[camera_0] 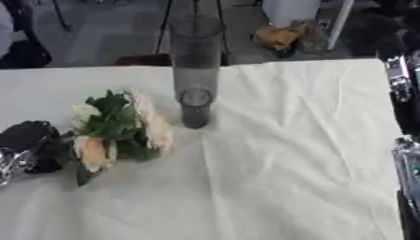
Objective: Arrange flowers into the vase.
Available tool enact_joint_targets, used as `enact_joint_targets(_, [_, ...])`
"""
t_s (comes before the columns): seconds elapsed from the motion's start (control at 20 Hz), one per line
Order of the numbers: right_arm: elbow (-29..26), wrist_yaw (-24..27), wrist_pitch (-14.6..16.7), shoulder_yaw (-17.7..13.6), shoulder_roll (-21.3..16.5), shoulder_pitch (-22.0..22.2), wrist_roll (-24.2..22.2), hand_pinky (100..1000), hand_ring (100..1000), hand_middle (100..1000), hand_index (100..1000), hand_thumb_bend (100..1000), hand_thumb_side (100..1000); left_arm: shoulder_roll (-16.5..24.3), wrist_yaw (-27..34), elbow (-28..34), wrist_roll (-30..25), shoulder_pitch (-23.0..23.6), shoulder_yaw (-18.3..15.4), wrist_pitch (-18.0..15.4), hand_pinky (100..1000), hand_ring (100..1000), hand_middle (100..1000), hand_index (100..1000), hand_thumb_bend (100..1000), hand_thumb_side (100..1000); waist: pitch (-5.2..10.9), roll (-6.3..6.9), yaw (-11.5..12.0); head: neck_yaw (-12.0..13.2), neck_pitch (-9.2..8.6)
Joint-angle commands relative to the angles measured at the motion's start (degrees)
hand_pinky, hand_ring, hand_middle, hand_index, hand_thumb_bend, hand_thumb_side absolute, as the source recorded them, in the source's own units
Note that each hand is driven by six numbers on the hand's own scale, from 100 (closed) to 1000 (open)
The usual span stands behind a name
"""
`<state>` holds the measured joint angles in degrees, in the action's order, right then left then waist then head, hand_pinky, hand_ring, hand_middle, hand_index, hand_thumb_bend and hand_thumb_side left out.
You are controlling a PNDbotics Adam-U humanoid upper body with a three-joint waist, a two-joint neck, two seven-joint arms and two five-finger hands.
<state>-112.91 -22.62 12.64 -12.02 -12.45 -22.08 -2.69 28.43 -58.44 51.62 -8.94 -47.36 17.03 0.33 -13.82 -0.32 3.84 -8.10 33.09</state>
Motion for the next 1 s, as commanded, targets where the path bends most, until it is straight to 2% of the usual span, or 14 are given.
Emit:
enact_joint_targets(0.05, [-0.55, -0.07, -0.07, -0.5, -1.11, -0.4, 0.28, 662, 828, 552, 859, 131, 1000, -0.21, 0.51, -2.21, 1.7, -0.14, -0.66, 0.05, 100, 100, 100, 182, 100, 381, 0.49, -0.1, -0.23, 0.17, -0.67])
enact_joint_targets(0.2, [-0.46, -0.01, -0.07, -0.52, -1.13, -0.35, 0.27, 662, 828, 552, 859, 128, 1000, -0.13, 1.95, -1.98, 2.33, 0.04, -0.61, -0.73, 100, 100, 100, 158, 100, 416, 0.48, -0.11, -0.26, 0.13, -0.59])
enact_joint_targets(0.35, [-0.43, -0.01, -0.2, -0.56, -1.14, -0.25, 0.46, 663, 829, 551, 860, 126, 1000, 0.64, 4.11, -0.32, 0.24, 0.05, 0.14, -2.1, 100, 100, 100, 136, 100, 470, 0.53, -0.01, -0.14, 0.05, -0.5])
enact_joint_targets(0.6, [-0.47, -0.05, -0.34, -0.53, -1.14, -0.11, 0.61, 665, 830, 551, 860, 122, 1000, 2.14, 7.71, 2.95, -2.5, 0.06, 0.51, -2.76, 100, 100, 100, 116, 100, 509, 0.68, 0.14, 0.03, -0.12, -0.59])
enact_joint_targets(0.8, [-0.49, -0.1, -0.49, -0.54, -1.14, 0.01, 0.72, 667, 830, 549, 859, 119, 1000, 3.73, 9.84, 6.62, -2.97, 0.17, 0.42, -1.78, 100, 100, 100, 104, 100, 452, 0.78, 0.29, 0.19, -0.37, -0.41])
enact_joint_targets(1.0, [-0.52, -0.13, -0.57, -0.53, -1.1, 0.01, 0.76, 667, 829, 549, 860, 118, 1000, 5.2, 10.97, 10.33, -1.64, 0.25, -0.1, 0.7, 100, 100, 100, 100, 100, 397, 0.82, 0.34, 0.33, -0.66, -0.24])
